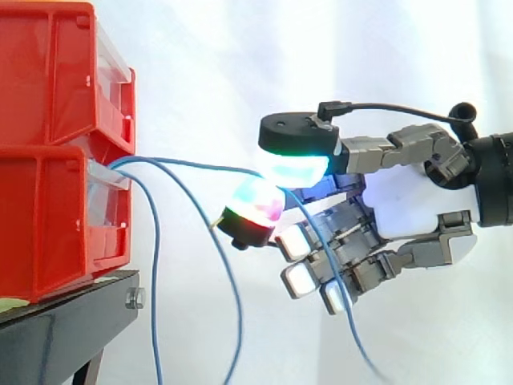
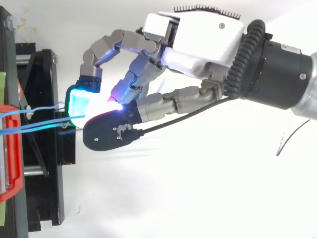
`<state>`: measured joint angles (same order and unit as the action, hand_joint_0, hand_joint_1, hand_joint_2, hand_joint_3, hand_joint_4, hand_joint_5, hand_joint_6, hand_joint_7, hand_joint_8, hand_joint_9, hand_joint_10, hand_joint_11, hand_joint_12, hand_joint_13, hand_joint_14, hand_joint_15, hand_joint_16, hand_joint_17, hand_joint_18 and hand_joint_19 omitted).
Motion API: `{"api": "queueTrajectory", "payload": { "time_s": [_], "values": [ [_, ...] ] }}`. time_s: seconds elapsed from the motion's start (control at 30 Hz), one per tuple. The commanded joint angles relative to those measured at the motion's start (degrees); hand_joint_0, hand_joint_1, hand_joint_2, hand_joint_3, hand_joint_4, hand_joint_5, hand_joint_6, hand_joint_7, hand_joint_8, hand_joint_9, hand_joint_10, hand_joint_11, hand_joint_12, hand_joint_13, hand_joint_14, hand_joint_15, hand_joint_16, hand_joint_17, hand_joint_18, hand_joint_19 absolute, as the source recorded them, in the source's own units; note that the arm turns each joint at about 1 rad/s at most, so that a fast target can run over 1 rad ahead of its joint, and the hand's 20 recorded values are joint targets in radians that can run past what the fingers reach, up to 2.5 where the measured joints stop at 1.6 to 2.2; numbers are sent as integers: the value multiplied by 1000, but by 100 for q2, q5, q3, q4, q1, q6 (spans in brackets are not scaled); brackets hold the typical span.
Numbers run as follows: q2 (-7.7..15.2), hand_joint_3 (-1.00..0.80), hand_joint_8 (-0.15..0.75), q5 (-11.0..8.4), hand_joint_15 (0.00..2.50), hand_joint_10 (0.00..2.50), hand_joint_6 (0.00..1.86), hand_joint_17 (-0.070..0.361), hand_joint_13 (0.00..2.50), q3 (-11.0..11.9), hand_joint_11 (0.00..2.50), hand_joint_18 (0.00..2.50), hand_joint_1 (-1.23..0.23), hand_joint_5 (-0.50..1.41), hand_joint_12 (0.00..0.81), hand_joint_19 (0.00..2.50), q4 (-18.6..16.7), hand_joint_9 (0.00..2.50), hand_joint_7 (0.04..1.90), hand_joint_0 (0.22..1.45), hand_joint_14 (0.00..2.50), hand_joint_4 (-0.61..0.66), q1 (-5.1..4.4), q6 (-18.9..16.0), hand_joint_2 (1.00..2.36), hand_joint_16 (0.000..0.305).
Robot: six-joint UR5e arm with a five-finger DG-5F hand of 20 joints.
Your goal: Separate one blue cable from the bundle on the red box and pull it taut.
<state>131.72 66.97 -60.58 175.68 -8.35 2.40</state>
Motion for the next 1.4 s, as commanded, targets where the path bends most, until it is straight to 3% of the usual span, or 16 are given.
{"api": "queueTrajectory", "payload": {
  "time_s": [0.0,0.33,0.47,0.63,0.97,1.37],
  "values": [
    [-32,-115,300,0,603,16,920,127,1036,2,447,1002,-895,-22,409,650,36,1174,921,634,23,49,0,15,1019,57],
    [-50,-88,298,0,590,14,892,149,1084,2,386,1061,-791,-2,455,646,326,1244,967,606,19,-10,-26,-3,1007,66],
    [-67,-82,283,44,570,12,879,156,1103,2,327,1084,-778,5,462,638,607,1262,976,600,19,-37,-53,-3,1009,69],
    [-59,-134,259,106,424,4,866,156,1011,2,129,1069,-751,11,449,576,757,1139,987,547,14,-64,-62,6,1224,69],
    [-67,-175,259,106,200,0,858,150,755,-7,0,828,-734,6,438,447,959,791,944,530,7,-75,-88,-3,1309,67],
    [-59,-179,288,202,245,0,857,157,771,-7,0,786,-725,2,464,469,1311,803,935,532,8,-61,-141,-3,1294,70]
  ]
}}
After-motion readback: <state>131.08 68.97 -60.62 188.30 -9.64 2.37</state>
